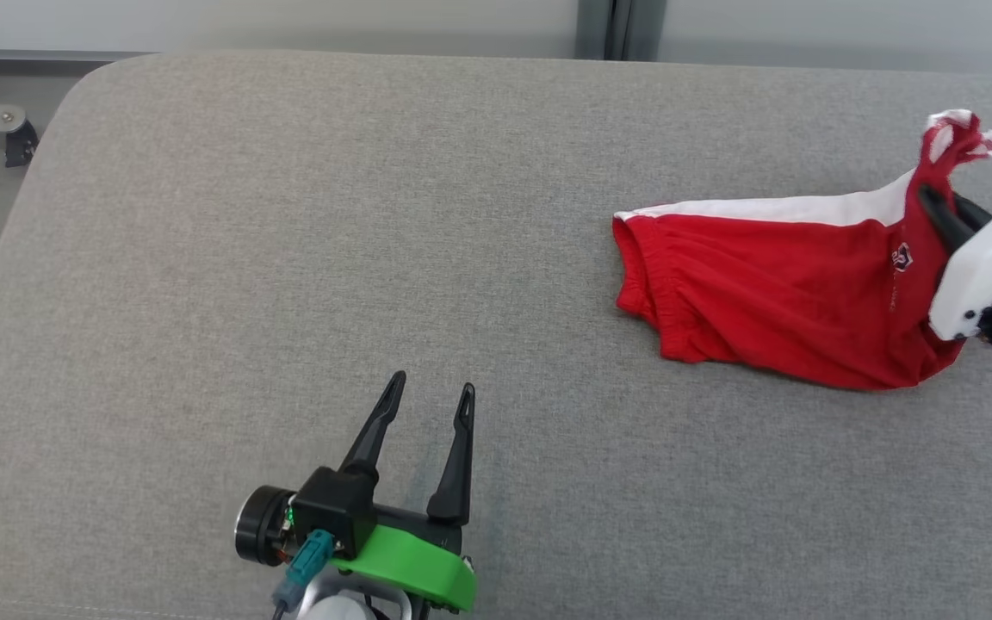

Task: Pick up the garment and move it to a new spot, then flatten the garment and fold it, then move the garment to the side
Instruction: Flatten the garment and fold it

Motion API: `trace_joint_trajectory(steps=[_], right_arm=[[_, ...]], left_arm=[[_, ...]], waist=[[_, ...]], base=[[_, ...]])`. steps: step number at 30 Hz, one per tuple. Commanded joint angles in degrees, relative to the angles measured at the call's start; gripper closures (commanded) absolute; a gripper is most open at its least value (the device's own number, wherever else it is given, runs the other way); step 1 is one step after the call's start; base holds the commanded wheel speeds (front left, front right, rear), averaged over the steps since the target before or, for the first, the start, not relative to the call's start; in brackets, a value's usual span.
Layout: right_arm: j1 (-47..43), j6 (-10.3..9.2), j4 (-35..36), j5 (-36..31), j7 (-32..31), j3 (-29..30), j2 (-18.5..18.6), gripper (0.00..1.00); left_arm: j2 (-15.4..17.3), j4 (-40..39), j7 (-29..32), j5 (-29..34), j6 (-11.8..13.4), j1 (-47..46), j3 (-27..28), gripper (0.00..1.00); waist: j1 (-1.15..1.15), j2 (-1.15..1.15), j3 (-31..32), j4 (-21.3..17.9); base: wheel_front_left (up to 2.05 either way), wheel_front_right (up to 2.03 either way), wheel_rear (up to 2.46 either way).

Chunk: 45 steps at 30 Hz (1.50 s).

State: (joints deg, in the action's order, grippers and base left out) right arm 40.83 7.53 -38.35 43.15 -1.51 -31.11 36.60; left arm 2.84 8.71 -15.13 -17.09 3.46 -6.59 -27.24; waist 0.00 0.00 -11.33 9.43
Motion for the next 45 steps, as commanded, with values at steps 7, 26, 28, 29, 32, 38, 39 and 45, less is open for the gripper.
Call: trace_joint_trajectory(steps=[7, 26, 28, 29, 32, 38, 39, 45], right_arm=[[-2.10, -0.08, 6.53, -4.28, -4.44, 3.13, -8.13, 1.00], [-9.05, -0.07, 17.27, -10.61, -11.11, 10.07, -18.72, 0.00], [-10.26, -0.07, 19.57, -11.07, -10.43, 12.07, -17.55, 0.00], [-10.78, -0.07, 20.62, -11.39, -9.93, 13.12, -16.95, 0.00], [-13.44, -0.06, 23.52, -11.64, -8.18, 17.13, -15.49, 0.00], [-20.17, -0.04, 25.53, -9.42, -6.73, 21.80, -13.74, 0.16], [-21.18, -0.04, 25.63, -8.83, -6.47, 21.99, -13.86, 0.51], [-22.58, -0.04, 24.54, -3.50, -7.95, 20.00, -16.25, 1.00]], left_arm=[[0.14, 1.65, 0.02, -1.29, -0.79, 1.33, -1.96, 0.00], [0.12, 1.90, 0.02, -2.77, 0.55, 1.05, -2.64, 0.00], [0.12, 1.96, 0.03, -2.28, 0.65, 1.49, -2.26, 0.00], [0.12, 1.99, 0.02, -2.04, 0.61, 1.65, -2.06, 0.00], [0.13, 1.96, 0.03, -1.50, 0.62, 1.93, -1.37, 0.00], [0.12, 2.23, 0.03, -0.24, 0.07, 2.48, -0.07, 0.00], [0.12, 2.24, 0.02, 0.05, 0.02, 2.60, 0.13, 0.00], [0.12, 1.95, 0.03, 0.85, -0.60, 2.44, 1.11, 0.00]], waist=[[0.00, 0.00, 1.98, 3.67], [0.00, 0.00, 2.11, 6.78], [0.00, 0.00, 2.27, 6.07], [0.00, 0.00, 2.39, 5.65], [0.00, 0.00, 2.66, 4.02], [0.00, 0.00, 3.32, 0.27], [0.00, 0.00, 3.39, -0.30], [0.00, 0.00, 2.79, -1.85]], base=[[0.00, 0.00, 0.00], [0.00, 0.00, 0.00], [0.00, 0.00, 0.00], [0.00, 0.00, 0.00], [0.00, 0.00, 0.00], [0.00, 0.00, 0.00], [0.00, 0.00, 0.00], [0.00, 0.00, 0.00]])
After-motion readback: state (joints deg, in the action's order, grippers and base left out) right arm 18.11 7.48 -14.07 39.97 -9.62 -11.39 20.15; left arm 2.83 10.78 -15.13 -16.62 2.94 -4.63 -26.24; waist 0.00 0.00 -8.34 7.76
